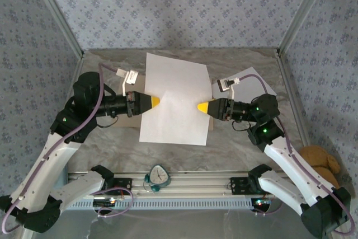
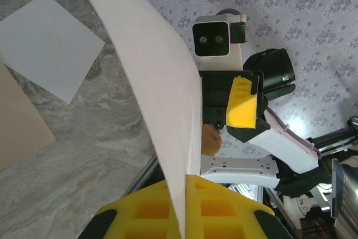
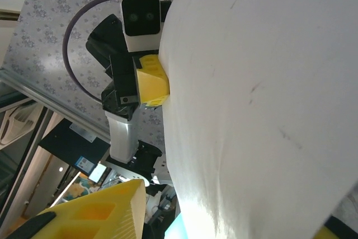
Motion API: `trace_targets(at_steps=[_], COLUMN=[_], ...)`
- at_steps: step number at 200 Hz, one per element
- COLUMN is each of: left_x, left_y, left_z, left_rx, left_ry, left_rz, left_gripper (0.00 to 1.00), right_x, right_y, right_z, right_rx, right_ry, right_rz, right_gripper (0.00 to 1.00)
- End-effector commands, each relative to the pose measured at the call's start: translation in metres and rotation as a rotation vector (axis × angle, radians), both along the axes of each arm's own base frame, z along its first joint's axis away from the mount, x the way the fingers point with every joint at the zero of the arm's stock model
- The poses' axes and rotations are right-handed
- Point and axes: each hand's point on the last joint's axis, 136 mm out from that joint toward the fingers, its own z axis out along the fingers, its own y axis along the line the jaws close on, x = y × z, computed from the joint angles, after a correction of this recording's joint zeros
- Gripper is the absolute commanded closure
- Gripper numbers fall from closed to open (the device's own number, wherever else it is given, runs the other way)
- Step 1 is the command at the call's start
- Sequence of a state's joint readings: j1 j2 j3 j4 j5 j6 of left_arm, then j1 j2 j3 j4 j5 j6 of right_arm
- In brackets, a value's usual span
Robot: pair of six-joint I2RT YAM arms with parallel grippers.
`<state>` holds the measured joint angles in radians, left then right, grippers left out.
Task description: Put the files into the folder
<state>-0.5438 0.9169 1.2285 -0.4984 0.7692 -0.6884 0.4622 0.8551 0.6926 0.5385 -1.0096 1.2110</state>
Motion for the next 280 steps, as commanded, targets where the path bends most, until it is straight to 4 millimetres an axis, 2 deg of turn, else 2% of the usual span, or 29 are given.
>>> trace_targets(at_steps=[1,46,74,91,104,128,150,172,198,220,254,280], left_x=[-0.005,-0.005,-0.003,-0.002,-0.001,0.002,0.010,0.024,0.044,0.060,0.080,0.097], left_y=[-0.001,-0.002,-0.002,-0.002,-0.002,-0.001,0.003,0.009,0.014,0.017,0.021,0.021], left_z=[0.009,0.006,0.005,0.004,0.003,-0.002,-0.012,-0.027,-0.051,-0.079,-0.123,-0.154], left_rx=[-0.040,-0.042,-0.038,-0.037,-0.034,-0.019,0.026,0.071,0.113,0.161,0.255,0.325], left_ry=[-0.025,-0.022,-0.023,-0.023,-0.024,-0.015,0.000,0.043,0.118,0.201,0.304,0.352], left_rz=[-0.032,-0.040,-0.030,-0.027,-0.018,-0.001,0.043,0.102,0.164,0.205,0.264,0.301], left_gripper=[1.00,1.00,1.00,0.97,0.85,0.50,0.27,0.18,0.16,0.16,0.17,0.18], right_x=[-0.002,-0.001,0.000,0.002,0.003,0.006,0.013,0.025,0.047,0.056,0.067,0.074], right_y=[-0.004,-0.004,-0.005,-0.005,-0.004,-0.006,-0.012,-0.024,-0.042,-0.056,-0.072,-0.084], right_z=[0.009,0.009,0.006,0.002,-0.001,-0.014,-0.039,-0.065,-0.095,-0.121,-0.134,-0.136], right_rx=[0.014,0.012,0.009,0.000,-0.014,-0.076,-0.202,-0.323,-0.440,-0.601,-0.782,-0.891], right_ry=[-0.038,-0.037,-0.030,-0.021,-0.019,-0.015,0.020,0.087,0.207,0.262,0.273,0.273], right_rz=[-0.019,-0.023,-0.026,-0.031,-0.033,-0.053,-0.098,-0.151,-0.248,-0.297,-0.351,-0.391], right_gripper=[0.63,0.70,0.80,0.91,1.00,1.00,1.00,1.00,1.00,1.00,1.00,1.00])
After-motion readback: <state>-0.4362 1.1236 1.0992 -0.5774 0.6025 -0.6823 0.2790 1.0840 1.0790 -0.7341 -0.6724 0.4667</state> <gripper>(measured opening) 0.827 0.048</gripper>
